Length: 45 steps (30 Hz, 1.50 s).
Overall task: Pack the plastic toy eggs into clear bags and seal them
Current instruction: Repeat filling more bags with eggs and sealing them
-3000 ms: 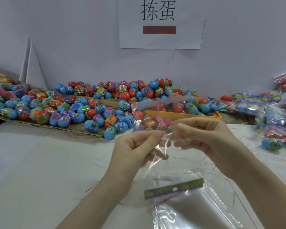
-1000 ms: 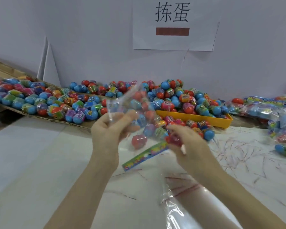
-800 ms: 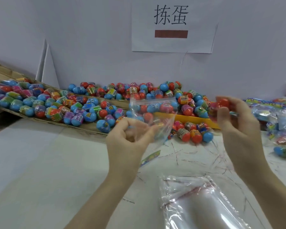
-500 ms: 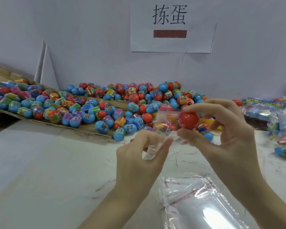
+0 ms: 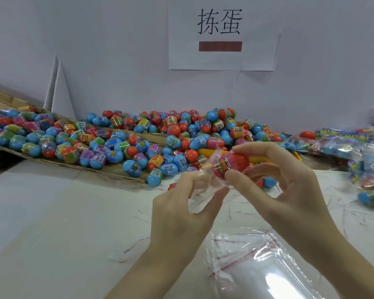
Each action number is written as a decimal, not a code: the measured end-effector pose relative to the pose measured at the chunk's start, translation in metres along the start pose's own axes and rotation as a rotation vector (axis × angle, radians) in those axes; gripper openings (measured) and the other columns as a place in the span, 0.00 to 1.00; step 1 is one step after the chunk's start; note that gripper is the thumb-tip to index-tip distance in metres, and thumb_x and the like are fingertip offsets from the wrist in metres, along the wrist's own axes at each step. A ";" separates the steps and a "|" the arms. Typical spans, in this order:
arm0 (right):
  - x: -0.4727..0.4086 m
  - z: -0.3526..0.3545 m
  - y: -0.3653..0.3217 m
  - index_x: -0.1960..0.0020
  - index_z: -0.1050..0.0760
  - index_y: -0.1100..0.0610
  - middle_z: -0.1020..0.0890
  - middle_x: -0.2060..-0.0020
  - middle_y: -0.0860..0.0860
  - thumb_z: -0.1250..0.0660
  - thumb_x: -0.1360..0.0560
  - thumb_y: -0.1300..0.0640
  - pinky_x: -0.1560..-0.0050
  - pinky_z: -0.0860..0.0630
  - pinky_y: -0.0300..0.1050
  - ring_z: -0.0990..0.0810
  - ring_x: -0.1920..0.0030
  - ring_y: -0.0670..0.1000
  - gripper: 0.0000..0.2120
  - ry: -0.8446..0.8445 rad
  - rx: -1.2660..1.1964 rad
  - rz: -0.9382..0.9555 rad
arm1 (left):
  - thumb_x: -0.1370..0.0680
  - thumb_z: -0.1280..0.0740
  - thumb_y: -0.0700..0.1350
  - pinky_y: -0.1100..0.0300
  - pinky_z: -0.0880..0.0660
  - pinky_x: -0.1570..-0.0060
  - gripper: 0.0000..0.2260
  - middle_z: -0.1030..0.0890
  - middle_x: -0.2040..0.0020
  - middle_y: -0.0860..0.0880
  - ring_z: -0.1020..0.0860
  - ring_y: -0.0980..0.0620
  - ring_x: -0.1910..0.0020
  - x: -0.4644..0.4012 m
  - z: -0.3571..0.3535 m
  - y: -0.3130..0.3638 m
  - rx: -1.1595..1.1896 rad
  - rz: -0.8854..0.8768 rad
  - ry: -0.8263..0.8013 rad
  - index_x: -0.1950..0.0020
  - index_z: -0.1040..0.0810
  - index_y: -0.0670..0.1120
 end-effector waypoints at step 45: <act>-0.007 0.021 0.004 0.53 0.24 0.31 0.21 0.58 0.40 0.36 0.38 0.42 0.56 0.30 0.43 0.27 0.55 0.47 0.14 -0.348 0.215 0.072 | 0.42 0.19 0.44 0.63 0.22 0.63 0.20 0.15 0.61 0.47 0.18 0.50 0.63 0.007 -0.028 -0.005 0.782 0.762 -0.546 0.51 0.17 0.51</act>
Point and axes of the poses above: each hand's wrist, its own x-axis away from the middle knuckle, its own z-axis out of the back of the hand, y = z × x, the point moved 5 cm from there along -x, towards the middle knuckle
